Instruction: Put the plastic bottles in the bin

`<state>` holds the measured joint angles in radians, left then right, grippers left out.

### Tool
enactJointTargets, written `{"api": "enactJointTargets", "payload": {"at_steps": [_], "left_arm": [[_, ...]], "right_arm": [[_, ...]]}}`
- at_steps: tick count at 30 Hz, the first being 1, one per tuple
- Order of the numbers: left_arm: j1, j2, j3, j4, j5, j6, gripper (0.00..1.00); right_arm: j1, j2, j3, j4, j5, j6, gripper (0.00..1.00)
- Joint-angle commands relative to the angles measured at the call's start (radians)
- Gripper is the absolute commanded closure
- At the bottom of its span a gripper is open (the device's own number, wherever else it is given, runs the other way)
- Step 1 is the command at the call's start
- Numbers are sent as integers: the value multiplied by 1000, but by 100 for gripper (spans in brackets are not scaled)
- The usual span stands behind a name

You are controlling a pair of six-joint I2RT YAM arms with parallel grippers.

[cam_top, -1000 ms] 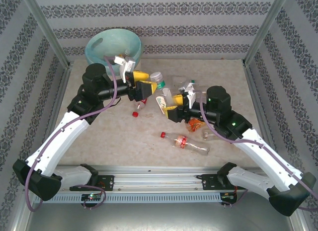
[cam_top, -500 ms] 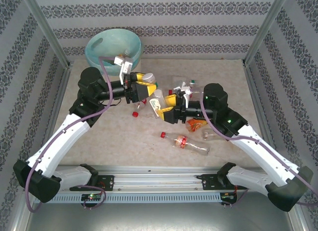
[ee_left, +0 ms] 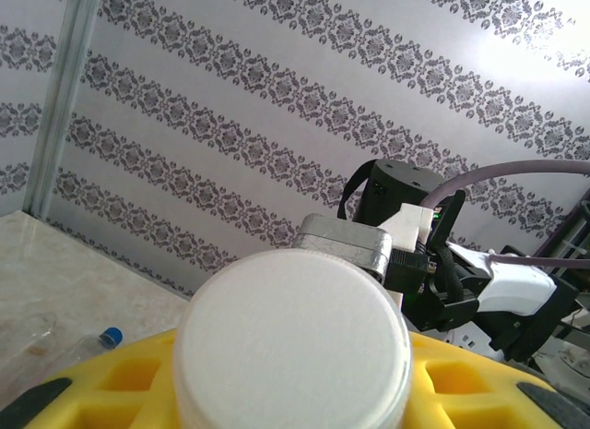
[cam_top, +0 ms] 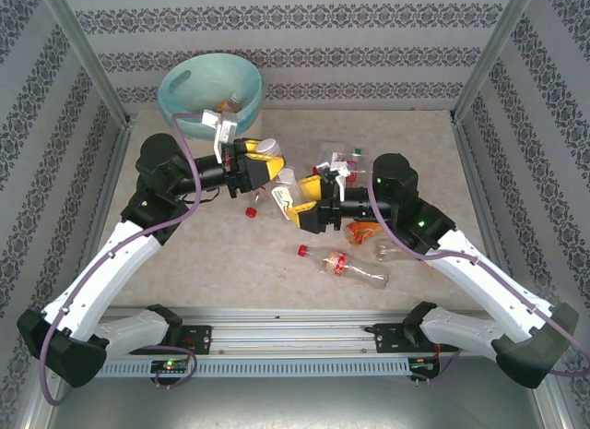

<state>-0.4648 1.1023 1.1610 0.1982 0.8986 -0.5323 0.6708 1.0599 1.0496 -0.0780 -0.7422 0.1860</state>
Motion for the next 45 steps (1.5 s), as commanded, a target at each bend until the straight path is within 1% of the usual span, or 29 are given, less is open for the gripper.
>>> {"api": "enactJointTargets", "payload": {"at_steps": [1,3,4,6,9,13,15,17,19,20,22,25,26,28,32,34,37,41,45], "left_arm": [[-8,-62,-35,51,-74,58,76],[-8,-85,-38,29,-134,86,84],[-8,-96,-35,13,-172,105,88],[-8,-115,-27,-21,-257,143,91],[-8,-130,7,-91,-413,206,100],[-7,-125,75,-175,-648,315,100],[-6,-104,120,-196,-744,378,100],[1,-68,180,-214,-813,447,100],[17,-7,260,-238,-859,525,100],[50,27,300,-263,-846,530,100],[151,101,378,-321,-805,451,100],[215,189,423,-320,-882,432,100],[230,214,431,-313,-872,437,100],[248,274,470,-316,-878,488,100],[291,405,566,-364,-911,546,100],[312,466,596,-372,-931,560,100],[338,556,655,-420,-932,558,100],[361,671,750,-532,-889,543,100],[369,745,804,-595,-796,526,100]], "right_arm": [[8,-22,18,29,93,-8,28],[14,-42,7,20,170,-24,21],[18,-57,0,17,221,-33,22],[34,-77,-4,0,334,-63,25],[56,-106,-12,-8,431,-115,24],[76,-122,-16,-12,480,-168,25],[75,-120,-16,-17,489,-179,25],[76,-113,-13,-20,495,-188,25],[76,-102,-7,-20,499,-191,25],[76,-95,-3,-22,499,-194,25],[78,-83,4,-25,497,-197,25],[83,-66,15,-29,486,-201,25],[85,-63,18,-32,483,-204,25],[92,-58,25,-46,483,-216,26],[102,-64,27,-74,495,-235,26],[103,-70,24,-85,505,-239,26],[107,-78,13,-88,521,-242,26],[108,-82,-1,-91,528,-241,26],[109,-74,-5,-102,533,-250,26]]}}
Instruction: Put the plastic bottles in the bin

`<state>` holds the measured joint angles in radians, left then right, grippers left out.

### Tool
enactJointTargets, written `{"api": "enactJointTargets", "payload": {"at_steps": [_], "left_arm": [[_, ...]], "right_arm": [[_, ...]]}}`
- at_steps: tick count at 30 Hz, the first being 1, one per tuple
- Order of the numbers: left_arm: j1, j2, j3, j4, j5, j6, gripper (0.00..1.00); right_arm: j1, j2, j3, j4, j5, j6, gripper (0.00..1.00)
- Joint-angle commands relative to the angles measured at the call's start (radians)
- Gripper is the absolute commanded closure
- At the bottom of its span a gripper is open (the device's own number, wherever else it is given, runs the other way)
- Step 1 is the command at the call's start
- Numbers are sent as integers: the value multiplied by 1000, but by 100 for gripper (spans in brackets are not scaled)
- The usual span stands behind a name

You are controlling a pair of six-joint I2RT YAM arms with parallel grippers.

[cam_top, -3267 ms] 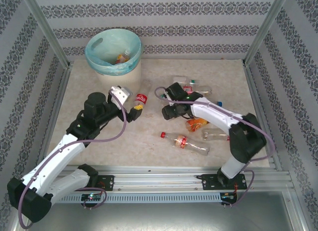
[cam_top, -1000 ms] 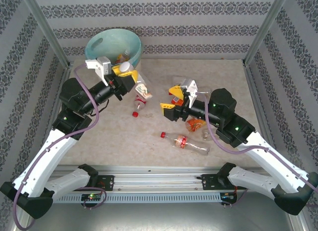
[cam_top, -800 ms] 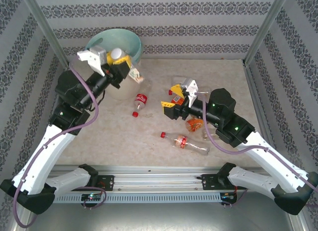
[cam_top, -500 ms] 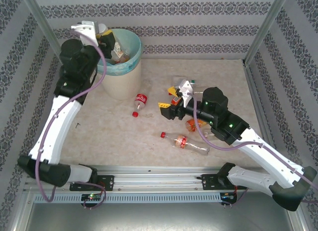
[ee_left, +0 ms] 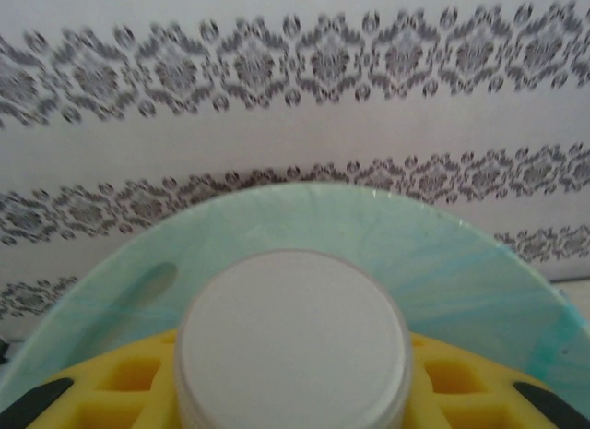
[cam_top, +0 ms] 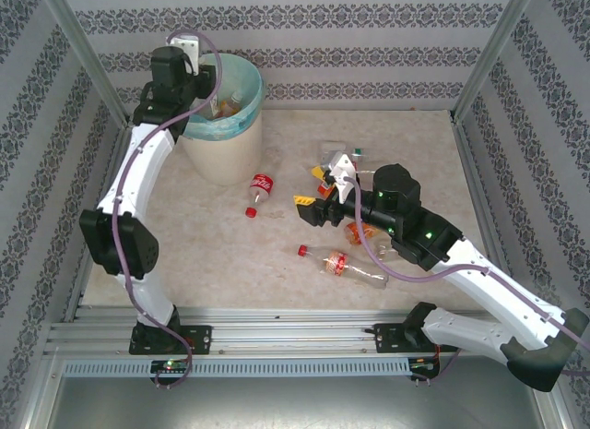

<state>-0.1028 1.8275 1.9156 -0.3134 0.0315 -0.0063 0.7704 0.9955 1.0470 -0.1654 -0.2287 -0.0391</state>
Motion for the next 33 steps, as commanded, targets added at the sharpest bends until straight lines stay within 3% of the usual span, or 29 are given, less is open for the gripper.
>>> {"api": "enactJointTargets", "payload": {"at_steps": [1,8,9,11,13,33], "left_arm": [[6,32,55,-85,86,-2,100],[6,111,151,-156,140,-16,99],[7,117,165,-167,158,-20,90],[6,124,193,-188,184,-28,36],[7,118,206,-195,180,-35,22],[7,93,212,-197,200,-32,28]], "right_arm": [[10,-6,0,-19,20,-28,26],[15,6,9,-28,30,-43,26],[16,9,9,-29,31,-43,26],[17,9,8,-29,35,-42,25],[20,8,7,-29,37,-41,25],[30,27,18,-47,51,-45,25]]}}
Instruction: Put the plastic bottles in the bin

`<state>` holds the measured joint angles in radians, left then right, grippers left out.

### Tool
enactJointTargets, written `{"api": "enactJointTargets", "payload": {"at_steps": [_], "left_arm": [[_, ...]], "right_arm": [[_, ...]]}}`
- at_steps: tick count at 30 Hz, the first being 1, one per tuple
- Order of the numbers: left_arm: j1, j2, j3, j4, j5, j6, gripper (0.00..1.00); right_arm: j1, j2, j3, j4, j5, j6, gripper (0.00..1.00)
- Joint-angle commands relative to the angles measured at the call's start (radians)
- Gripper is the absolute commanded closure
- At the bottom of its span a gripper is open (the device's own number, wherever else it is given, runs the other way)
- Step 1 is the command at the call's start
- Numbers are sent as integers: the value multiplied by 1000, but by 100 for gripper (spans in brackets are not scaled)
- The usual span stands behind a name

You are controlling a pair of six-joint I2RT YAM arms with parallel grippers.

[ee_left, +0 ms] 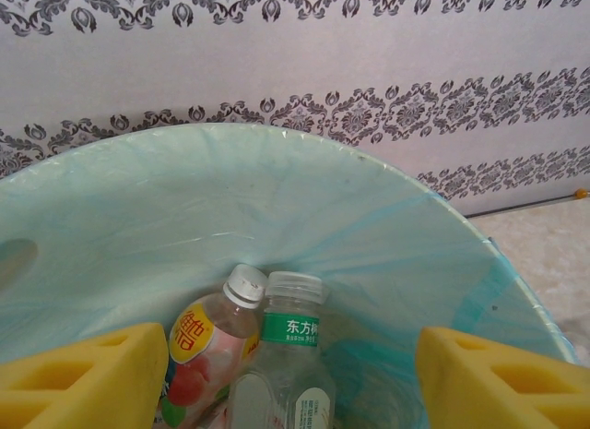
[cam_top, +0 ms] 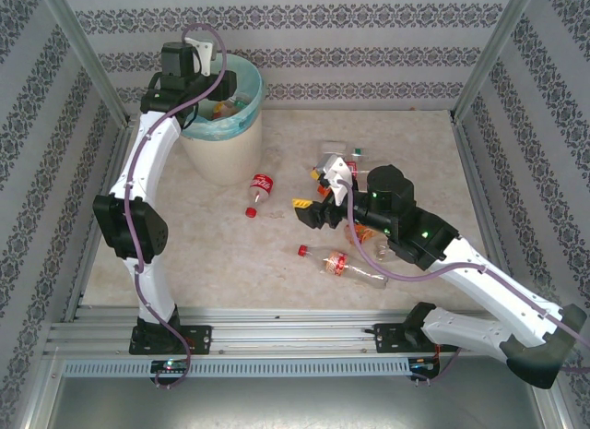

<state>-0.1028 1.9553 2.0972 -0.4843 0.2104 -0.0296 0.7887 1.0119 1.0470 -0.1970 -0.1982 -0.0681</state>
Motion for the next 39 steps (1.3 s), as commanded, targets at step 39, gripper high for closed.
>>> {"api": "enactJointTargets", "payload": {"at_steps": [39], "left_arm": [[-540,-850,-1152,255,293,392,13]], "right_arm": [[-87,-41,-274,-631,236,454,11]]}}
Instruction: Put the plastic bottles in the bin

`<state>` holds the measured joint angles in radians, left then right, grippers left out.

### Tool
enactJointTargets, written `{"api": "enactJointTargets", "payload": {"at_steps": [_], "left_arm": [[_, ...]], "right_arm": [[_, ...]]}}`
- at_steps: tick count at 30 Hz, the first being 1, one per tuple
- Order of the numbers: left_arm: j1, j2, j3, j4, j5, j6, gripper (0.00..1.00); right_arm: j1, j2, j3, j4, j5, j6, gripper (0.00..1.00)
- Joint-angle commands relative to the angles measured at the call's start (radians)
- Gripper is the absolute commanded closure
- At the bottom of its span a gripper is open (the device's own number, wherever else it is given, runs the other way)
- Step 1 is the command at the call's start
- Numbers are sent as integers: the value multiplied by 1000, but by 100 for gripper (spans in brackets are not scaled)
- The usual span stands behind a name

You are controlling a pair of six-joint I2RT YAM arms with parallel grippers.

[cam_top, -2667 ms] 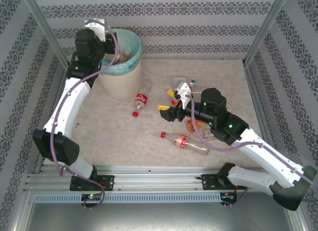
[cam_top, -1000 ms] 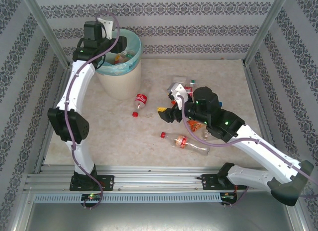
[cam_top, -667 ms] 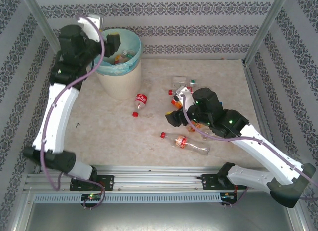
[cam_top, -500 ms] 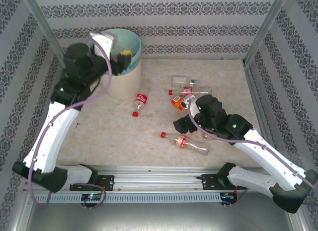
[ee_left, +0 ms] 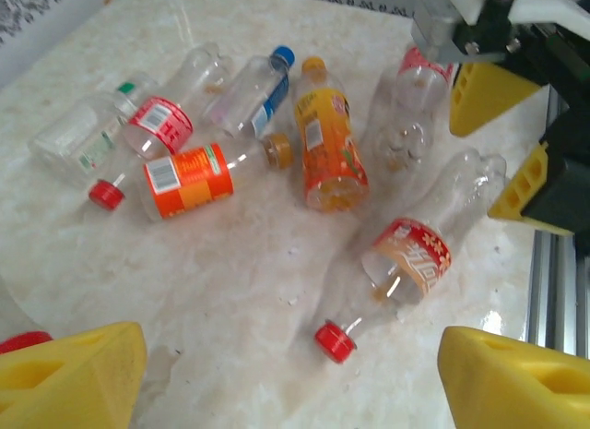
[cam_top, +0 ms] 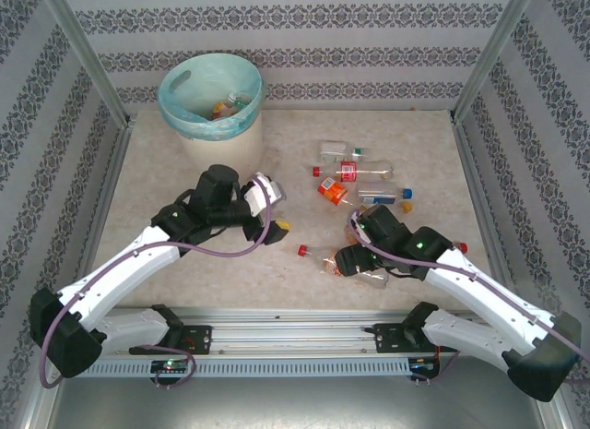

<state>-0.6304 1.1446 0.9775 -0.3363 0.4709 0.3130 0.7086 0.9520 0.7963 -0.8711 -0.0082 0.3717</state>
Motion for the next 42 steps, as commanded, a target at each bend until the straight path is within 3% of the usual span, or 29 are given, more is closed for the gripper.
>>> {"api": "enactJointTargets", "payload": {"at_steps": [1,20,33,42], "left_arm": [[-12,-44,-43,115,35,55,12],[-13,-43,-68,104,30,95,8],[-12,-34,-62,84,20,104,7],[-12,-55,-65,80,12,106,7]], "right_arm": [[-7,30,-30,56,45,13,11],[33,222,-88,201,43,-19,6],[67,345,-80,235,32,23,7],[106,509,-27,266,30,30,12]]}}
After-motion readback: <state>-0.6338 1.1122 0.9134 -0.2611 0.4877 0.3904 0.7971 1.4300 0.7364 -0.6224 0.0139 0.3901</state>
